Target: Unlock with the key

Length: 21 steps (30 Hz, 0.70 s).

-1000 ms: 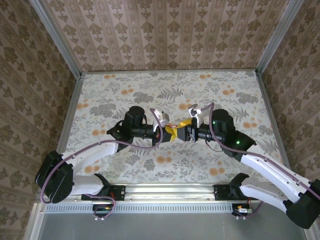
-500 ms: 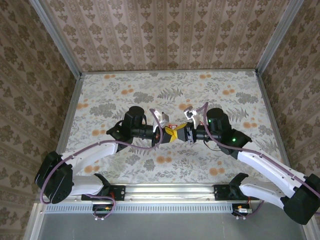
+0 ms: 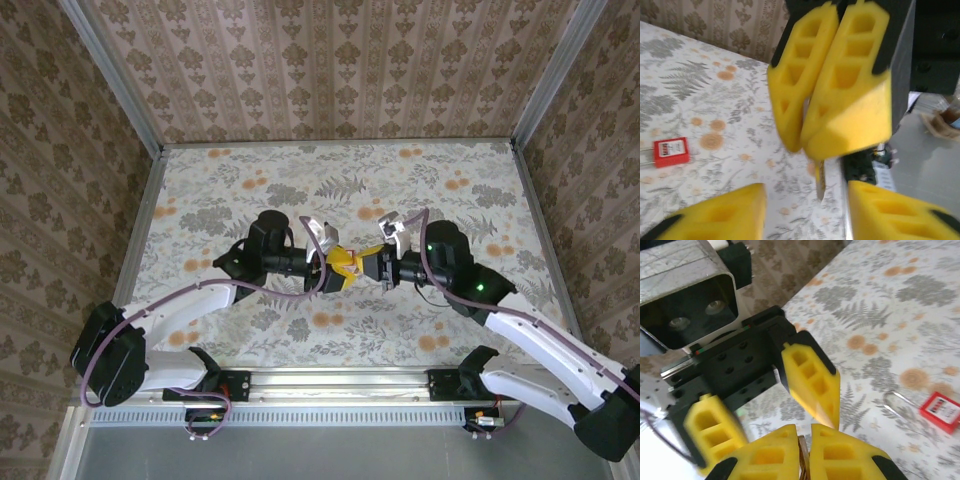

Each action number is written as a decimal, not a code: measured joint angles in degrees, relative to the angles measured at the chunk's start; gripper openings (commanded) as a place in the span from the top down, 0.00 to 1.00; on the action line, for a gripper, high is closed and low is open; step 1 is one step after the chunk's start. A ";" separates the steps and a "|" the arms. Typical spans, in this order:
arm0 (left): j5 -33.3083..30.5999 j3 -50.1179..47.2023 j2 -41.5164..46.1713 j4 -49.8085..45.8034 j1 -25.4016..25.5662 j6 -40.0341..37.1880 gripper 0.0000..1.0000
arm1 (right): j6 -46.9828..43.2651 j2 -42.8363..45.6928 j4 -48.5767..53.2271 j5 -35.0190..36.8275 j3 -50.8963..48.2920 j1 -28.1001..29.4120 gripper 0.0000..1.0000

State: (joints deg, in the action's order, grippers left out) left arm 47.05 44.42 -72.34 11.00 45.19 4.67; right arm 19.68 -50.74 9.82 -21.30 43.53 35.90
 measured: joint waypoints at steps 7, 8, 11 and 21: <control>-18.60 8.11 -7.48 -5.92 0.22 -2.56 0.31 | 1.01 2.86 9.44 18.21 1.42 -1.27 0.99; -20.94 10.32 -9.62 -6.84 0.22 -2.54 0.32 | 1.57 3.30 10.71 20.44 1.42 -1.66 0.99; -26.95 20.70 -19.04 -10.38 0.26 -2.23 0.35 | 3.34 5.35 14.08 26.23 1.29 -3.13 0.99; -20.44 50.97 -48.63 -18.47 0.76 5.55 0.34 | 8.22 13.46 22.27 34.25 -0.74 -5.77 0.99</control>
State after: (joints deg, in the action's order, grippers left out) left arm 26.61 95.39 -120.97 -7.46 45.95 10.22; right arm 27.90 -37.28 32.10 12.95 42.78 30.13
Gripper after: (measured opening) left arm 0.656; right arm 0.085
